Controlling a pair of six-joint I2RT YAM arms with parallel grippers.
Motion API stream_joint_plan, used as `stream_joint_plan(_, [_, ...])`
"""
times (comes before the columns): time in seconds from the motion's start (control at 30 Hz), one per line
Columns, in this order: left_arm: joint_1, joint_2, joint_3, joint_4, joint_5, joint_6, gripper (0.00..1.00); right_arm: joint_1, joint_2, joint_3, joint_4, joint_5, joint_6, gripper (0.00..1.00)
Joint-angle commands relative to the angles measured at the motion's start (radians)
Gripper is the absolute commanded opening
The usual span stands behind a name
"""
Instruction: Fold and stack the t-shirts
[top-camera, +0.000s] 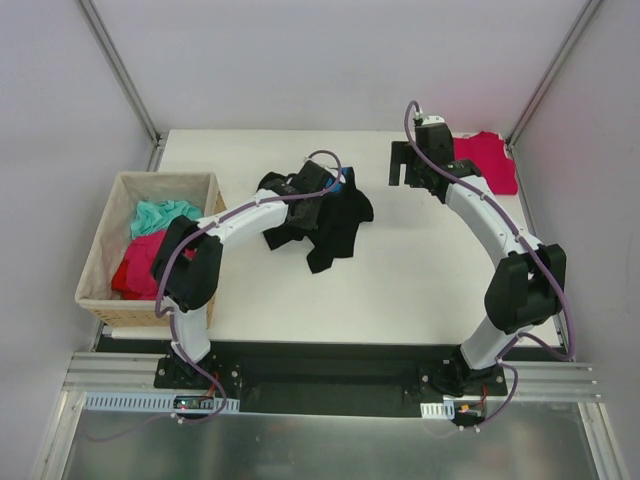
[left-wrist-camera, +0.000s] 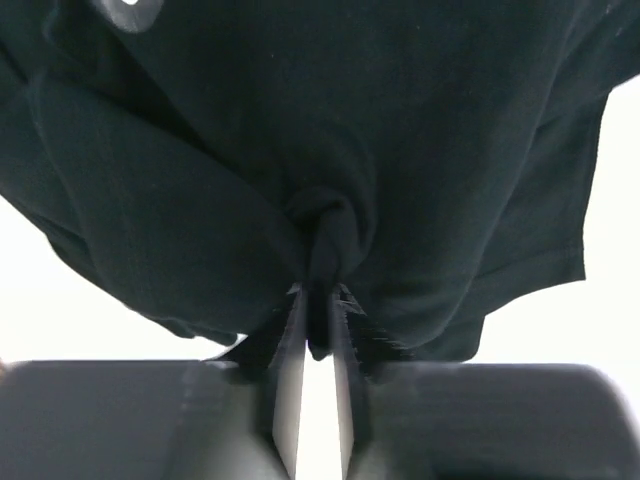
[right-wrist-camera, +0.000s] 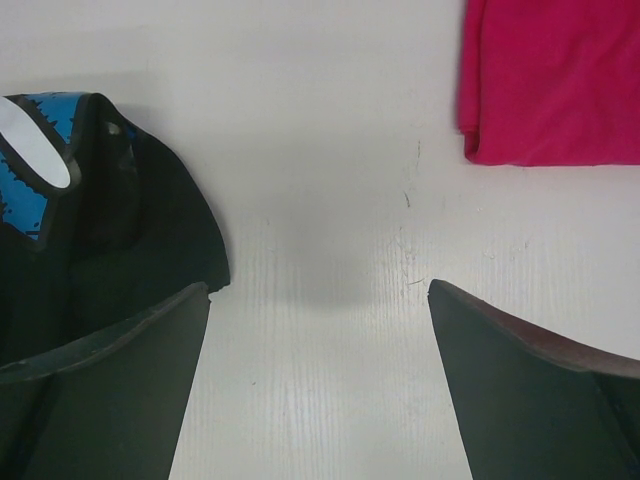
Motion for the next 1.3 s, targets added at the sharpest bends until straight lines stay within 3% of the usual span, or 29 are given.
stream_joint_plan(0.0, [0.000,0.022,0.051,-0.004,-0.017,0.001,0.00,0.007,-0.029,-0.005,0.021,0.006,0.018,0.96])
stream_joint_plan(0.2, [0.000,0.002,0.072,-0.032,-0.024,0.018,0.00,0.013,-0.024,-0.004,0.021,0.006,0.016,0.96])
stream_joint_plan(0.3, [0.003,-0.043,0.178,-0.128,-0.090,0.053,0.00,0.016,-0.020,-0.004,0.021,0.008,0.018,0.96])
stream_joint_plan(0.5, [0.067,-0.087,0.653,-0.398,-0.109,0.116,0.00,0.041,-0.014,-0.002,0.019,0.000,0.018,0.96])
stream_joint_plan(0.6, [0.135,-0.016,1.074,-0.536,-0.078,0.139,0.00,0.062,-0.015,-0.002,0.018,-0.004,0.012,0.96])
stream_joint_plan(0.63, [0.155,-0.021,1.104,-0.538,-0.039,0.142,0.00,0.069,-0.012,-0.001,0.018,-0.006,0.009,0.96])
stream_joint_plan(0.73, [0.271,-0.095,1.066,-0.515,0.046,0.107,0.00,0.101,-0.009,0.004,0.015,-0.010,-0.010,0.96])
stream_joint_plan(0.83, [0.333,-0.138,1.004,-0.510,0.045,0.105,0.00,0.145,-0.003,0.013,0.013,-0.015,-0.039,0.96])
stream_joint_plan(1.0, [0.351,-0.158,0.948,-0.490,0.063,0.102,0.00,0.236,0.009,0.031,0.022,0.020,-0.080,0.96])
stream_joint_plan(1.27, [0.347,-0.147,0.950,-0.489,0.150,0.090,0.00,0.260,0.002,0.033,0.021,0.051,-0.097,0.96])
